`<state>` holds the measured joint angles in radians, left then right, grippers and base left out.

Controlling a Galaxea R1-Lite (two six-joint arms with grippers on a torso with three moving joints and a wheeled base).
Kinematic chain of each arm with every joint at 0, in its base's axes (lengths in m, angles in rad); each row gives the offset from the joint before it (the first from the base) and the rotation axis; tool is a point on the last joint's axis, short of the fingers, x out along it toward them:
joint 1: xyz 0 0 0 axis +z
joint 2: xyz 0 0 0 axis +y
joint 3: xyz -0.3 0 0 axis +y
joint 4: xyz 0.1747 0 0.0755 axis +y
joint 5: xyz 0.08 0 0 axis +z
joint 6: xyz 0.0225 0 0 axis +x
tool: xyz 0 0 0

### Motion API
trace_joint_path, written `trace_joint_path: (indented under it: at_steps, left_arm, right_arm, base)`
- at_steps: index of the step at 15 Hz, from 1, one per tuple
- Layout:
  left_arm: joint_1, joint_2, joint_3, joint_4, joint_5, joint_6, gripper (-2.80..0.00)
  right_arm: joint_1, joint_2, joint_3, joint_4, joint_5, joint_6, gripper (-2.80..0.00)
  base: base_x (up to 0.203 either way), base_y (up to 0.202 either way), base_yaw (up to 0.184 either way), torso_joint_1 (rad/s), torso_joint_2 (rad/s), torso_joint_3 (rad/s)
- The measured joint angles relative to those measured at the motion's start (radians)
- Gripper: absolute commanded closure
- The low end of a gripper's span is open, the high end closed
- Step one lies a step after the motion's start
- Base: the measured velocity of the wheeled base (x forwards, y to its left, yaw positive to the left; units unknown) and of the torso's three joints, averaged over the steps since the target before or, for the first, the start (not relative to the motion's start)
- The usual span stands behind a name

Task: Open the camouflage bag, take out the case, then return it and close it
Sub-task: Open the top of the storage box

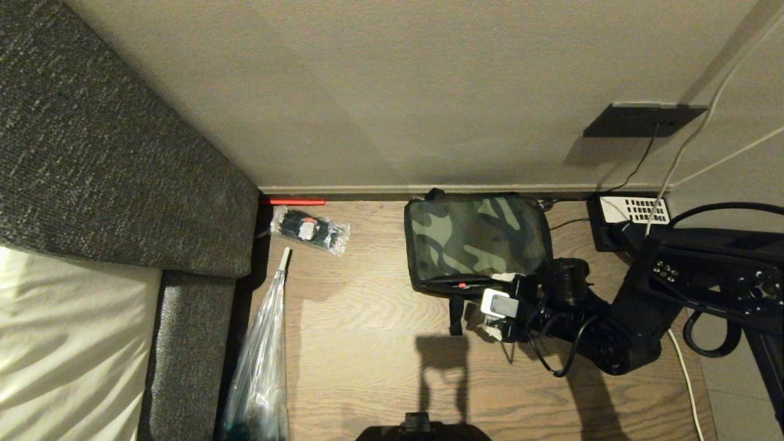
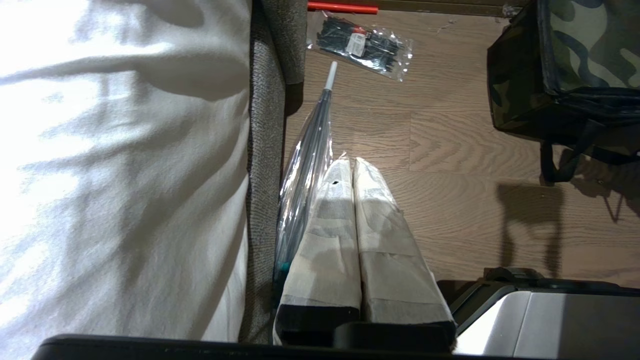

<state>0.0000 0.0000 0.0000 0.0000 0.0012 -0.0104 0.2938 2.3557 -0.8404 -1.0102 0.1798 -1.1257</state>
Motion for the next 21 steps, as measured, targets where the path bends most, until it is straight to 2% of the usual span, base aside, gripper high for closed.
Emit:
trace_joint_path:
  at_steps: [7, 17, 21]
  left_arm:
    - [0.0, 0.0, 0.0, 0.0, 0.0, 0.0, 0.0]
    - [0.0, 0.0, 0.0, 0.0, 0.0, 0.0, 0.0]
    - [0.0, 0.0, 0.0, 0.0, 0.0, 0.0, 0.0]
  right_arm:
    - [0.002, 0.0, 0.011, -0.006, 0.004, 0.002, -2.8]
    - [0.002, 0.108, -0.092, -0.051, -0.002, 0.034, -2.8]
    - [0.001, 0.108, -0.077, -0.038, -0.022, 0.052, -2.8]
  base:
    - [0.0, 0.0, 0.0, 0.0, 0.0, 0.0]
    - [0.0, 0.0, 0.0, 0.0, 0.0, 0.0]
    - [0.0, 0.0, 0.0, 0.0, 0.0, 0.0]
